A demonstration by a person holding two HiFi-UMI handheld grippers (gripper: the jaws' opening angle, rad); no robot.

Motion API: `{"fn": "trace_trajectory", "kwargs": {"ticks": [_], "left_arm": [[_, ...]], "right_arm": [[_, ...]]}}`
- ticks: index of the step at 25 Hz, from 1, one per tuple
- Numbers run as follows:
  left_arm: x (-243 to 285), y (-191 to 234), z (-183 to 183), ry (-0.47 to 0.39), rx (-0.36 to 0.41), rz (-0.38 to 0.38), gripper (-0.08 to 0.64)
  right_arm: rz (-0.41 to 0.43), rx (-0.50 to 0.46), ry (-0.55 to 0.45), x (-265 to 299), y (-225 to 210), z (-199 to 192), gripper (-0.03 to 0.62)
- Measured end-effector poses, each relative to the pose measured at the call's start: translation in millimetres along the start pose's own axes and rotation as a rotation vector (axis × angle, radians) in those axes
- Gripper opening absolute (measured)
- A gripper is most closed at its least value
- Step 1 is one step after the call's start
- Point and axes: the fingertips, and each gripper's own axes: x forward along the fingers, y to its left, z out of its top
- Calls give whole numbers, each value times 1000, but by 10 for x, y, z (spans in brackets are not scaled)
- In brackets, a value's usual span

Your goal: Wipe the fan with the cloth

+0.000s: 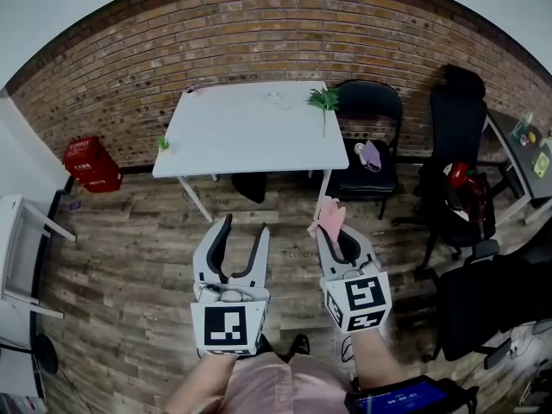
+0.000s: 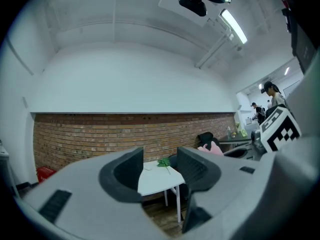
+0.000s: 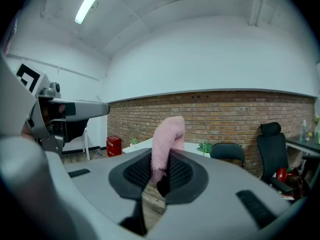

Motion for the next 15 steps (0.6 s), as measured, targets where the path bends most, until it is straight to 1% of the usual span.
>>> {"fn": "trace_trajectory", "kwargs": {"ticks": [4,7,9,12,15], "left_arm": [[23,-134,-76,13,12,26,210],[74,-188,-156,31,2,31,210],[119,-196,-206,45,10,29,210],[273,-151,-264,48,10,25,210],[504,-15,-388,59,-5,30,210]], "right_arm": [[18,-14,0,-44,-145,-69,60],[22,-8,15,-8,-233,-139,60],[29,-2,24,41,-259,-182,60],[29,-1,27,209,-320,-204,60],[31,0,40,476,-381,-248,60]]}}
